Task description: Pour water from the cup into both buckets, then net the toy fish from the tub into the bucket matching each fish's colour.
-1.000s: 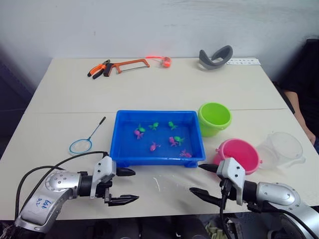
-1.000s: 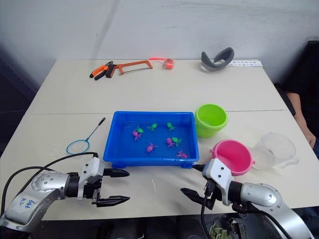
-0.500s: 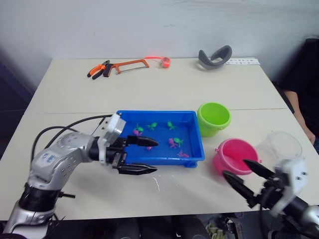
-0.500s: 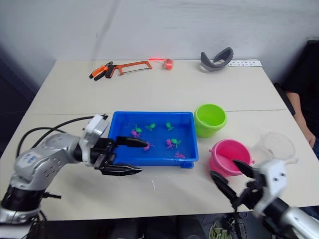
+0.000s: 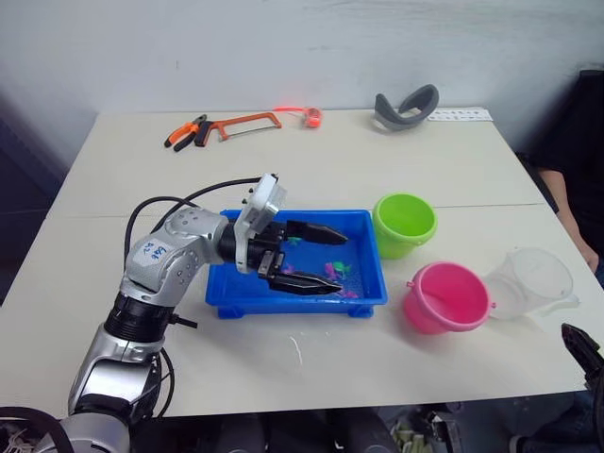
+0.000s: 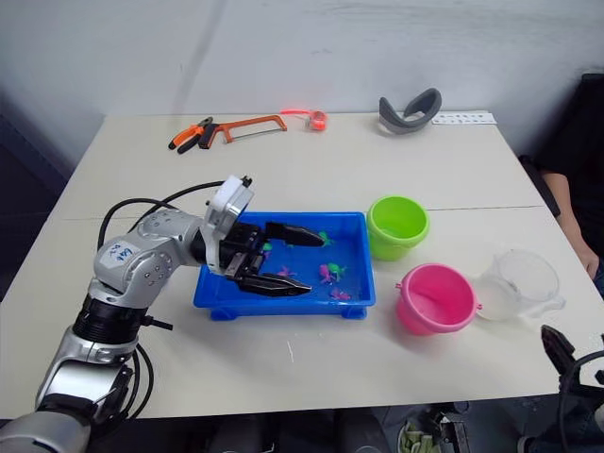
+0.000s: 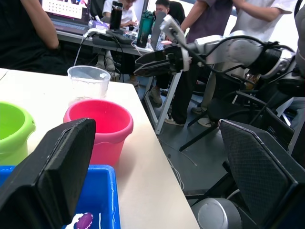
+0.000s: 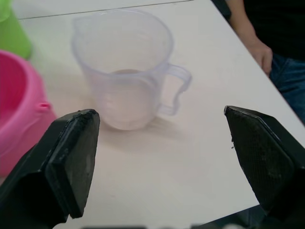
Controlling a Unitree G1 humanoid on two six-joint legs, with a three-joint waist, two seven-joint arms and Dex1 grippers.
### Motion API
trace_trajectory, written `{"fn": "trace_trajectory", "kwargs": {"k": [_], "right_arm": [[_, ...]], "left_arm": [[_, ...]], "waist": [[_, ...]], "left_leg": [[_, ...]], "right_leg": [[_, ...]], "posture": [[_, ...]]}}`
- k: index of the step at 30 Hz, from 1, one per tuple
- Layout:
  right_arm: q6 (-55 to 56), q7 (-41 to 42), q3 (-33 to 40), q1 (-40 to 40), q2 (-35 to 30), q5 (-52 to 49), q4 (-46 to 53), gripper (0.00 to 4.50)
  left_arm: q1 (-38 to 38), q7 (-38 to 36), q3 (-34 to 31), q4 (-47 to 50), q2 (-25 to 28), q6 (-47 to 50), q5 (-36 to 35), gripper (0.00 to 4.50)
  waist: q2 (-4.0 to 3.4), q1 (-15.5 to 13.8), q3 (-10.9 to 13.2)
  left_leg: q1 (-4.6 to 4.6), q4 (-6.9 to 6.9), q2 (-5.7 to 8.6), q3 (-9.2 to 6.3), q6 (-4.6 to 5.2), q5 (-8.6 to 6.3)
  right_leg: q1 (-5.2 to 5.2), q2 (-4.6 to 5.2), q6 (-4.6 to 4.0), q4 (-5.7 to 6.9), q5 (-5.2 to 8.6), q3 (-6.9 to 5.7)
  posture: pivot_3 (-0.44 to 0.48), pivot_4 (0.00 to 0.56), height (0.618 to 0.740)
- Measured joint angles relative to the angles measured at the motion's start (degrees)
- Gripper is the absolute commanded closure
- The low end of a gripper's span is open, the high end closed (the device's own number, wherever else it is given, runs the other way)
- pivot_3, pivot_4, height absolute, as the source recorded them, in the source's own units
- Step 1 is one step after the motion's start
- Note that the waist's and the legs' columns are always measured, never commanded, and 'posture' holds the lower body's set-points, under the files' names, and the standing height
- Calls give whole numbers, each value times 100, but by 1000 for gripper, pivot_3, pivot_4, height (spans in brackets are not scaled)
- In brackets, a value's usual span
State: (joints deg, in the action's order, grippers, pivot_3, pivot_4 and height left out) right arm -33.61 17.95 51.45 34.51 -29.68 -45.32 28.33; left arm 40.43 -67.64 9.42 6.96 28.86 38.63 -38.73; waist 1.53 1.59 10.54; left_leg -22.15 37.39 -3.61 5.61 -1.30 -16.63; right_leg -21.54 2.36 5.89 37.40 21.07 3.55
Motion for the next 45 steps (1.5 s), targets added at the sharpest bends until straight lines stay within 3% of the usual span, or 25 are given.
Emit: {"fn": "trace_trajectory", "kwargs": {"k": [10, 44, 45], "right_arm": [[238, 277, -548, -1069, -283, 761, -1576, 0], [467, 78, -803, -2215, -148, 1209, -2313, 0], [495, 73, -811, -2249, -148, 1227, -2356, 260]], "left_arm": [[73, 469, -44, 558, -101, 511, -72, 18], [72, 819, -160, 1030, -69, 756, -247, 18], [72, 820, -160, 1030, -69, 754, -248, 4]], "waist": [[-19, 2, -3], [-26, 8, -2], [-26, 9, -2]], "left_leg": [[2, 5, 0, 2, -5, 5], [5, 6, 0, 7, -13, 10], [5, 6, 0, 7, -13, 10]], "right_leg": [[1, -5, 2, 4, -1, 2], [2, -5, 4, 5, -2, 2], [2, -5, 4, 5, -2, 2]], "posture": [[0, 150, 740], [0, 150, 740], [0, 150, 740]]}}
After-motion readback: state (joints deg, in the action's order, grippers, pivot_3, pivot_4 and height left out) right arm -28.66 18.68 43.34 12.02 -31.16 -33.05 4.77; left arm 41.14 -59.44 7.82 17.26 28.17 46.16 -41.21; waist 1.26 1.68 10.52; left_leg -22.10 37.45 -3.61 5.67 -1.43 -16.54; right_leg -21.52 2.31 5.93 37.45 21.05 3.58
